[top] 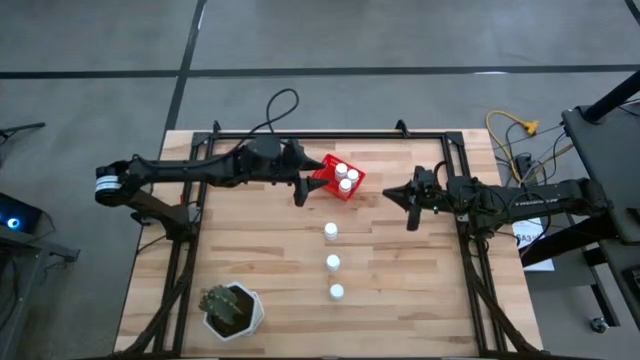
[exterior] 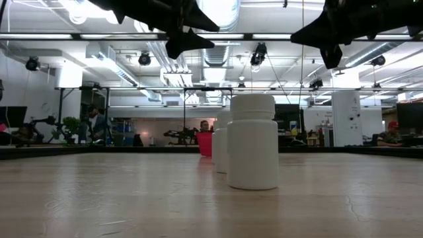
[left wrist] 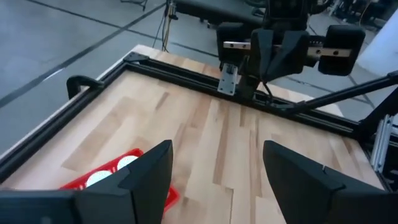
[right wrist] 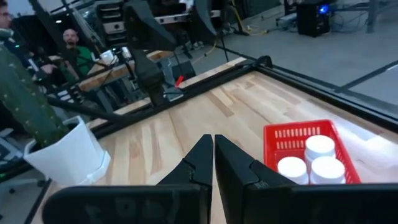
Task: Pick and place pill bottles into a basket
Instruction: Put the white pill bottle into the red bin
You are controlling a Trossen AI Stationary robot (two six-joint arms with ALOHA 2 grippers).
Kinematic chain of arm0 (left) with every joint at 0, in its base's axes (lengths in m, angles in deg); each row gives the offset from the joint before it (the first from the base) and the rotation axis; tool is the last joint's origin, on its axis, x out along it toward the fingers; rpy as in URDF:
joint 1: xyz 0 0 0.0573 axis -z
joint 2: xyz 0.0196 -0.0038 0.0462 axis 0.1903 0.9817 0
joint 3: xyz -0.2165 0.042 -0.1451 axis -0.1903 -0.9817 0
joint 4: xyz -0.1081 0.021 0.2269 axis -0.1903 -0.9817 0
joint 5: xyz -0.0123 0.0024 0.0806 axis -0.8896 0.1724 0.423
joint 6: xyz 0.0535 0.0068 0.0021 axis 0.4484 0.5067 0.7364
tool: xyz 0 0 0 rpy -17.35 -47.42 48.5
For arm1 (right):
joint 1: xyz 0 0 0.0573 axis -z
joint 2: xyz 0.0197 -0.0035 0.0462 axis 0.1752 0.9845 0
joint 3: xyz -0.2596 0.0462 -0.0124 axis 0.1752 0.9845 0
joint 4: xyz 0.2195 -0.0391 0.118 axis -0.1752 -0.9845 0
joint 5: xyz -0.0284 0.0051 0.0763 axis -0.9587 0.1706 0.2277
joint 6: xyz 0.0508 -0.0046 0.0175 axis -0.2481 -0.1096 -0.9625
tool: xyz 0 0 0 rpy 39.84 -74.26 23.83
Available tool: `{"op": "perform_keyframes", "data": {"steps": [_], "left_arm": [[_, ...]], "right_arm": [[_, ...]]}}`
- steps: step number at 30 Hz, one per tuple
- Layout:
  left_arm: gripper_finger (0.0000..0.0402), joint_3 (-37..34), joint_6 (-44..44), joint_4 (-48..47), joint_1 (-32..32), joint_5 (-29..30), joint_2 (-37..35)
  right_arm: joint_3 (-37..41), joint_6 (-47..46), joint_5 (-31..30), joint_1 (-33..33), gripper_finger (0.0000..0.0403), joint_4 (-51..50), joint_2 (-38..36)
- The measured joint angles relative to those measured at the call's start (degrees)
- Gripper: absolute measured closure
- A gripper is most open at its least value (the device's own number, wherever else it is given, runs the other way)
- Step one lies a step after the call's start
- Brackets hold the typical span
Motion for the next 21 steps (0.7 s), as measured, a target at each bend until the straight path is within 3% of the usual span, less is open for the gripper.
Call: {"op": "perform_keyframes", "data": {"steps": [10,21], "left_arm": [[0.0169,-0.47,6.45,-3.16,0.00,-0.63,-4.79],[0.0169,-1.53,6.34,-11.10,-0.02,0.15,-5.49]], "right_arm": [[-7.13,4.78,-1.27,0.00,0.0375,-0.27,5.85],[-21.08,6.91,-0.90,0.30,0.0260,-2.61,21.37]]}}
